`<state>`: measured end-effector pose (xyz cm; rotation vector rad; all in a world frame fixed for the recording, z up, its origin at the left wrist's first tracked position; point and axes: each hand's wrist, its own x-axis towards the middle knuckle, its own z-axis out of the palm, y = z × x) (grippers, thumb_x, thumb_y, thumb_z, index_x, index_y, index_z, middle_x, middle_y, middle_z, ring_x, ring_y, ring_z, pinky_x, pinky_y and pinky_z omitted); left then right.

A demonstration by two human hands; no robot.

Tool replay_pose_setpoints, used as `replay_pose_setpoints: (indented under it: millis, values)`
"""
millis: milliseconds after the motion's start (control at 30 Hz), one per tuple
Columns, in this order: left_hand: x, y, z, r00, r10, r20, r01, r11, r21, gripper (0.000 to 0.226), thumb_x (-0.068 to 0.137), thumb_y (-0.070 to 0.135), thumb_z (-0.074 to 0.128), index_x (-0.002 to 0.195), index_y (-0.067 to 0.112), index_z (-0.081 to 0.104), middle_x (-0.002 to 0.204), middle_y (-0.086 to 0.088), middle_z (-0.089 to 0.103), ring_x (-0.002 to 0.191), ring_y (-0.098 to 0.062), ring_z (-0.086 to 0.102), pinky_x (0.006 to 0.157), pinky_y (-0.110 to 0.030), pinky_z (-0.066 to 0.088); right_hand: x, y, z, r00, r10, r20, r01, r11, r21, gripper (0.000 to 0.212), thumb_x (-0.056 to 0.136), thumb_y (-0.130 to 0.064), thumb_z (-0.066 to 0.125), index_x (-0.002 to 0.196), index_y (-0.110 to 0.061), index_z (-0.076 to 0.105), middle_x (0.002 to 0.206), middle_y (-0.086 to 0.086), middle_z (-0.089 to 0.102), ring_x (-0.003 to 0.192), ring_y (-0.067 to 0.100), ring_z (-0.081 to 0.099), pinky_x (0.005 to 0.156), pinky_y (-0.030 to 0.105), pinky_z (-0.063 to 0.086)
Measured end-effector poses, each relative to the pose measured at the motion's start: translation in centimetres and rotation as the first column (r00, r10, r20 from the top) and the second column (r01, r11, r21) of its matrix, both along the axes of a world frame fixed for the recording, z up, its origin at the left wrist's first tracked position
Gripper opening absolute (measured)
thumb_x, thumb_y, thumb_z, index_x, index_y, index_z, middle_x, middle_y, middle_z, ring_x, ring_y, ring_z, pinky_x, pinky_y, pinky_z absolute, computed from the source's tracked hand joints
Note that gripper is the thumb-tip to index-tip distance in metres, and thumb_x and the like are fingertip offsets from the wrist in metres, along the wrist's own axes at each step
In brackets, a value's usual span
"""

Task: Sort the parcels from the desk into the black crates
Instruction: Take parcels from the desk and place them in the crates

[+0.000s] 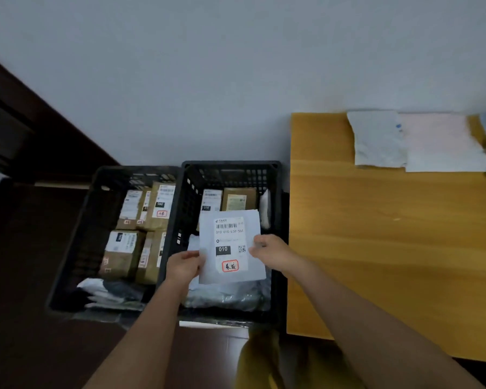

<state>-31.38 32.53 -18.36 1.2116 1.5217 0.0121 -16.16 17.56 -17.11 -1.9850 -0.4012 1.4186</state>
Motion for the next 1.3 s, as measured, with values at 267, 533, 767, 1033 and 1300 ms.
replay_pose_setpoints:
  millis: [267, 533, 767, 1033, 1300]
  values:
    - [-1.3, -0.1, -7.8, 0.998, -0.045, -0.055, 0.039, 0.994, -0.104, 0.033, 0.084, -0.008, 0.056, 0.113, 0.007, 0.064, 0.099, -0.015, 0.064, 0.085, -0.027, 0.060, 0.076, -0.037, 0.052, -3.3, 1.0, -6.4, 0.984, 0.173, 0.041, -0.156, 0.951, -0.267, 0.043, 0.100, -0.017, 0.048, 0.140, -0.001, 0.043, 0.145, 0.015, 0.035, 0.126, 0.029, 0.049, 0.108, 0.031, 0.042]
    - [-0.9, -1.7, -15.4, 0.778, -0.609, -0.155, 0.607, 0.792, -0.061, 0.032, 0.092, 0.002, 0.052, 0.118, 0.013, 0.067, 0.148, -0.010, 0.045, 0.132, -0.030, 0.045, 0.106, -0.038, 0.042, -4.9, 2.2, -12.7, 0.921, 0.388, -0.039, -0.357, 0.797, -0.487, 0.042, 0.100, -0.015, 0.048, 0.137, 0.003, 0.042, 0.138, 0.020, 0.048, 0.122, 0.031, 0.053, 0.101, 0.032, 0.046]
    - [-1.1, -2.3, -17.7, -0.025, -0.944, -0.330, 0.986, 0.031, -0.164, 0.068, 0.098, 0.019, 0.051, 0.155, 0.035, 0.019, 0.165, 0.010, -0.003, 0.152, -0.026, -0.006, 0.120, -0.052, 0.007, -6.7, 2.2, -17.6, 0.801, 0.599, -0.005, -0.510, 0.679, -0.528, 0.089, 0.094, -0.008, 0.059, 0.158, -0.024, 0.000, 0.160, 0.011, -0.028, 0.149, 0.040, -0.012, 0.120, 0.050, 0.021]
    - [-2.3, -2.7, -20.1, -0.169, -0.941, -0.294, 0.957, -0.085, -0.277, 0.081, 0.096, 0.002, 0.044, 0.153, 0.047, 0.008, 0.162, 0.017, -0.014, 0.148, -0.025, -0.023, 0.119, -0.055, -0.004, -7.9, 1.4, -21.6, 0.797, 0.574, -0.186, -0.566, 0.603, -0.562, 0.099, 0.091, -0.005, 0.058, 0.154, -0.045, -0.008, 0.156, 0.001, -0.039, 0.150, 0.036, -0.009, 0.118, 0.050, 0.022]
    - [-2.5, -2.3, -18.3, -0.017, -0.925, -0.380, 0.992, 0.032, -0.122, 0.082, 0.095, 0.007, 0.051, 0.154, 0.042, 0.008, 0.164, 0.015, -0.008, 0.151, -0.019, -0.009, 0.119, -0.054, 0.006, -7.2, 0.9, -18.1, 0.771, 0.636, -0.034, -0.577, 0.675, -0.461, 0.094, 0.093, -0.007, 0.060, 0.156, -0.037, -0.003, 0.154, 0.001, -0.042, 0.149, 0.034, -0.019, 0.122, 0.047, 0.015]
